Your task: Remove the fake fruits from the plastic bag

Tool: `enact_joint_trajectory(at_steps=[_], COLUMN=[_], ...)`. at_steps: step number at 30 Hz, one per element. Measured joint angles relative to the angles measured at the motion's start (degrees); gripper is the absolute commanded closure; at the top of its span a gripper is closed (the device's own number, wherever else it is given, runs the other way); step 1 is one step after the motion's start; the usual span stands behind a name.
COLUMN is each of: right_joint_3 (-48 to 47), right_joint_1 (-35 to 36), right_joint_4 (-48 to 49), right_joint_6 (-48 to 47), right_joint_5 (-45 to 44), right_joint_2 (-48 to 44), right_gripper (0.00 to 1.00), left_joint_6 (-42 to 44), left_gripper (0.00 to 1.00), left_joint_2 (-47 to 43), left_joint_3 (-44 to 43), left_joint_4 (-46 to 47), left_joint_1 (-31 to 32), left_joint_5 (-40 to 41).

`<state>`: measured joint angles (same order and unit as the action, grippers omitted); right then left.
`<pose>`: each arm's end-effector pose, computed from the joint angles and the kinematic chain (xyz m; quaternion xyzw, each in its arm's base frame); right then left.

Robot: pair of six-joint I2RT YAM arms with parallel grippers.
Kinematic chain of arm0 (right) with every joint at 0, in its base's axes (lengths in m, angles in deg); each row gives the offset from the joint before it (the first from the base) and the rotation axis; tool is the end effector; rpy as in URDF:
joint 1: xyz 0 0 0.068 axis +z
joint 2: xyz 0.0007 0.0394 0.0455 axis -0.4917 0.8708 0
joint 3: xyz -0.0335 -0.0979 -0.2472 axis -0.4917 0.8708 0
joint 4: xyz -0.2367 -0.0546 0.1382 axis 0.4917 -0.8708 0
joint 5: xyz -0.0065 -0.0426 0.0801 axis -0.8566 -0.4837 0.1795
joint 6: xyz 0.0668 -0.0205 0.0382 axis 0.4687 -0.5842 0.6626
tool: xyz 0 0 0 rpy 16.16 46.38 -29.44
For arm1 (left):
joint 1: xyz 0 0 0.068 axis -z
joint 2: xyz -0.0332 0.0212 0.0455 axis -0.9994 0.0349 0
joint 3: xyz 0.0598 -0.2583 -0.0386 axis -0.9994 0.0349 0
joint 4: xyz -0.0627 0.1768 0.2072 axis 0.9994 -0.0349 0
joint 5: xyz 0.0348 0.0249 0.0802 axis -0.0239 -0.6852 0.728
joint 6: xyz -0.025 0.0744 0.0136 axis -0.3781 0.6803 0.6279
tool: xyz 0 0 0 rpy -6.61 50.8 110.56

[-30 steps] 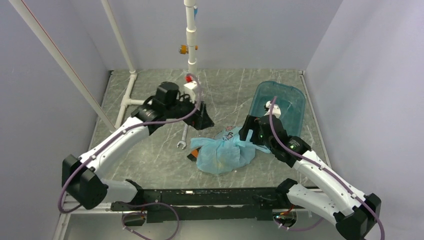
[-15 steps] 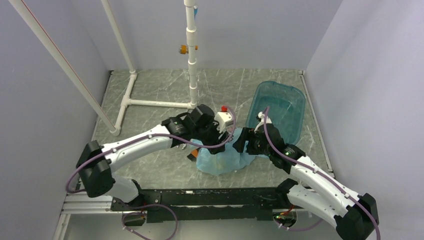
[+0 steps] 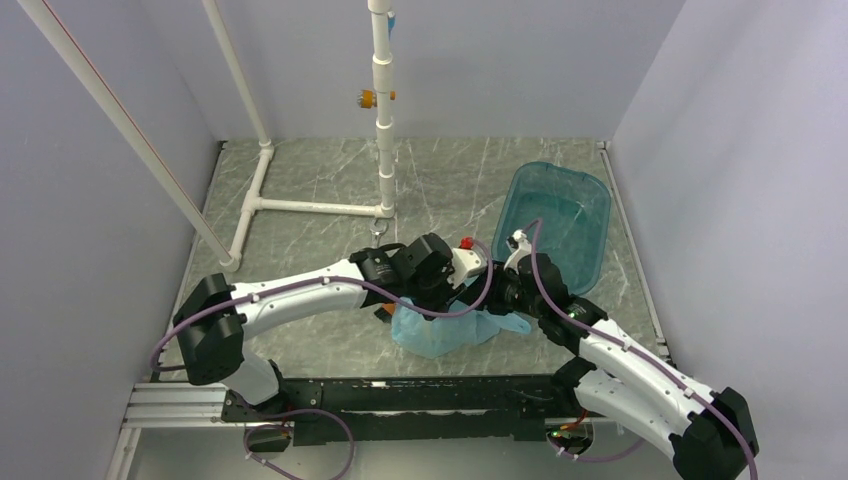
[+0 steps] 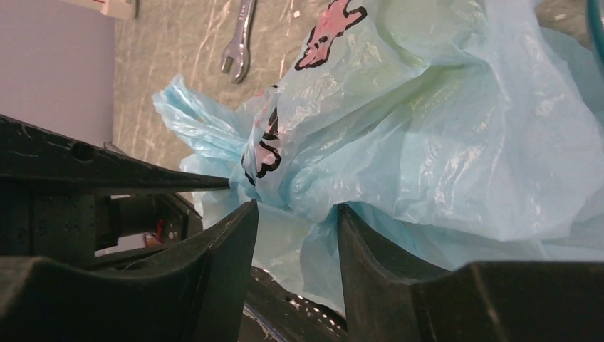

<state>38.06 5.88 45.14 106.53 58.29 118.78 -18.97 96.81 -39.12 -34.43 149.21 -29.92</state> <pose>0.1794 0.1429 0.1899 0.0306 0.8716 0.3738 0.3156 0.1737 -0.3314 0.2286 0.4671 0.8100 -0.2312 0.2690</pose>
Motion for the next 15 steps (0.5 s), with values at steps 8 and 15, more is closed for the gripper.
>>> enact_joint_trajectory(at_steps=[8, 15], right_joint_3=[-2.4, -12.0], right_joint_1=[0.0, 0.0], right_joint_4=[-3.2, -11.5], right_joint_6=[-1.1, -5.3], right_joint_5=[0.0, -5.8], right_joint_2=[0.5, -0.3], right_gripper=[0.55, 0.41], left_joint_6=[0.1, 1.0], left_gripper=[0.97, 1.0], left_joint_2=[1.2, -2.3], left_joint_3=[-1.8, -1.4], left_joint_4=[-2.6, -2.2], left_joint_1=[0.7, 0.8], left_joint_5=[4.5, 5.6])
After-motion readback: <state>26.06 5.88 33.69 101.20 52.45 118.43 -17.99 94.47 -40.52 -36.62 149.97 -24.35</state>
